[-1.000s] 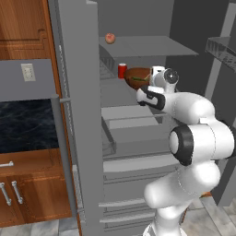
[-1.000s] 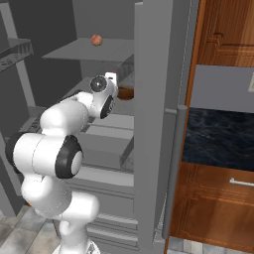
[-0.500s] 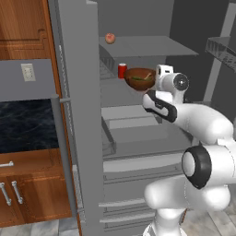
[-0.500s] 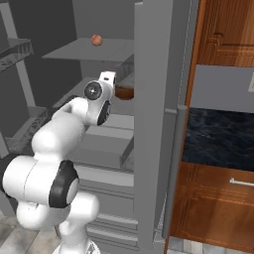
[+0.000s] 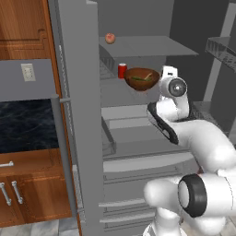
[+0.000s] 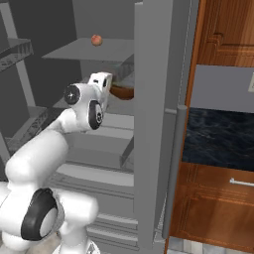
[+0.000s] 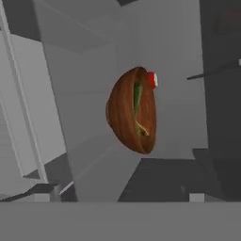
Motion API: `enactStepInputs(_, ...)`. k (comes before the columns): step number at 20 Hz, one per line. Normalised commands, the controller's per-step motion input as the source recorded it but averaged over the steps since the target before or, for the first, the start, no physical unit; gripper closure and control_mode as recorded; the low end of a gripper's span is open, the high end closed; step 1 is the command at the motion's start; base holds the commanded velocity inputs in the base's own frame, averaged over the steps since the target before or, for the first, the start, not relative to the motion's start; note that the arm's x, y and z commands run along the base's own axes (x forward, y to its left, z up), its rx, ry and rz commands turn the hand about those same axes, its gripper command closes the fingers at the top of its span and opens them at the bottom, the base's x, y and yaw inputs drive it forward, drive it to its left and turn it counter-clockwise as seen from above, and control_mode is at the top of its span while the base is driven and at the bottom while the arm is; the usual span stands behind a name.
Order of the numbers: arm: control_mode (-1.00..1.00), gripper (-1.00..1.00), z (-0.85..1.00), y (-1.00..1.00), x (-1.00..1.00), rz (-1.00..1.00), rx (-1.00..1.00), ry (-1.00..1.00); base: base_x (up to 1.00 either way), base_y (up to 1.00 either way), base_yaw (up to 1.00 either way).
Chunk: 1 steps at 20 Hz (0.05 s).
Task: Pick the chicken drumstick and squash from their plates and place them in the bowl. Then put the bowl in the fridge.
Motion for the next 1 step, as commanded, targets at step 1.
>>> enactStepInputs(1,-1.00,-1.00,0.19,0.22,-0.60,-0.26,0.00,0.00,0.00,0.00,0.00)
